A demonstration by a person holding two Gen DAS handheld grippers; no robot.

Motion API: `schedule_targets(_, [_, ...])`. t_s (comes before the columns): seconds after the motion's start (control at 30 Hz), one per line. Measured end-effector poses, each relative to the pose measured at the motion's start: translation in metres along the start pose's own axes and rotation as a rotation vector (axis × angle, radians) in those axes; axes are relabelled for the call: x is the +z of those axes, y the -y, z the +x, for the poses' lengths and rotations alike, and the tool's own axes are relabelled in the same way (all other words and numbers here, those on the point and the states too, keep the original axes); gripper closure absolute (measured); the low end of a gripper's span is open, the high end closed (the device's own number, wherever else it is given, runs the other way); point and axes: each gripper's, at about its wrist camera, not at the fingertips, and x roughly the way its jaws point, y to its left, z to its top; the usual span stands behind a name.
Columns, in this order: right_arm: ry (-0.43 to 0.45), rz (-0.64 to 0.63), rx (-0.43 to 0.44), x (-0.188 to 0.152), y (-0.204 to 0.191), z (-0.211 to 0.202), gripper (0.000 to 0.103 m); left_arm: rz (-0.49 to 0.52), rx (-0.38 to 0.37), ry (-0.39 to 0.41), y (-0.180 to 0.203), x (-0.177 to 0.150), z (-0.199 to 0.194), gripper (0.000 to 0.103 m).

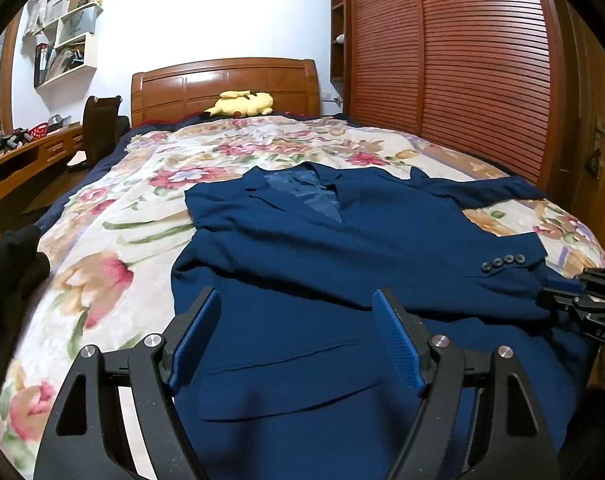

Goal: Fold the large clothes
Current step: 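Straighten the cuff on the jacket front and open the right gripper, then move the right gripper to the other extended sleeve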

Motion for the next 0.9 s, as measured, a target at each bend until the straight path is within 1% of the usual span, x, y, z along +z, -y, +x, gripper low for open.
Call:
schedule_targets(0.03, [0.005, 0.006, -0.011, 0.001, 0.001, -0.003, 0.073, 0.000, -0.003, 0.001, 0.001, 0.000, 0.000, 0.024])
schedule_targets(0.1, [0.023, 0.023, -0.028, 0.006, 0.006, -0.008, 0.056, -0.003, -0.009, 0.003, 0.002, 0.001, -0.001, 0.024])
schedule_targets(0.17, [0.046, 0.032, -0.040, 0.012, 0.008, -0.014, 0.052, -0.005, -0.018, 0.005, 0.003, 0.001, -0.002, 0.024])
schedule_targets(0.27, [0.049, 0.016, -0.039, 0.019, 0.009, -0.014, 0.052, -0.005, -0.021, 0.011, 0.003, 0.001, -0.004, 0.024])
schedule_targets(0.37, [0.022, -0.017, -0.037, 0.030, 0.011, -0.002, 0.052, -0.013, -0.028, 0.014, 0.003, 0.002, -0.005, 0.024])
schedule_targets(0.43, [-0.001, -0.031, -0.046, 0.037, 0.014, 0.011, 0.052, -0.017, -0.025, 0.018, 0.002, 0.002, -0.007, 0.020])
schedule_targets(0.47, [-0.016, -0.038, -0.048, 0.039, 0.016, 0.019, 0.052, -0.019, -0.022, 0.021, 0.002, 0.002, -0.007, 0.016])
schedule_targets(0.57, [-0.062, -0.046, -0.070, 0.043, 0.022, 0.041, 0.052, -0.030, -0.023, 0.024, 0.001, 0.003, -0.007, 0.000])
schedule_targets(0.67, [-0.103, -0.028, -0.084, 0.048, 0.033, 0.056, 0.052, -0.042, -0.039, 0.020, -0.001, 0.004, -0.007, 0.000])
schedule_targets(0.77, [-0.145, -0.014, -0.104, 0.052, 0.041, 0.068, 0.052, -0.032, -0.030, 0.020, 0.001, 0.004, -0.007, 0.000])
schedule_targets(0.83, [-0.156, 0.008, -0.098, 0.054, 0.046, 0.071, 0.052, -0.026, -0.030, 0.018, 0.002, 0.004, -0.006, 0.000])
schedule_targets(0.9, [-0.150, 0.029, -0.091, 0.056, 0.050, 0.070, 0.052, -0.022, -0.030, 0.014, 0.004, 0.005, -0.004, 0.000])
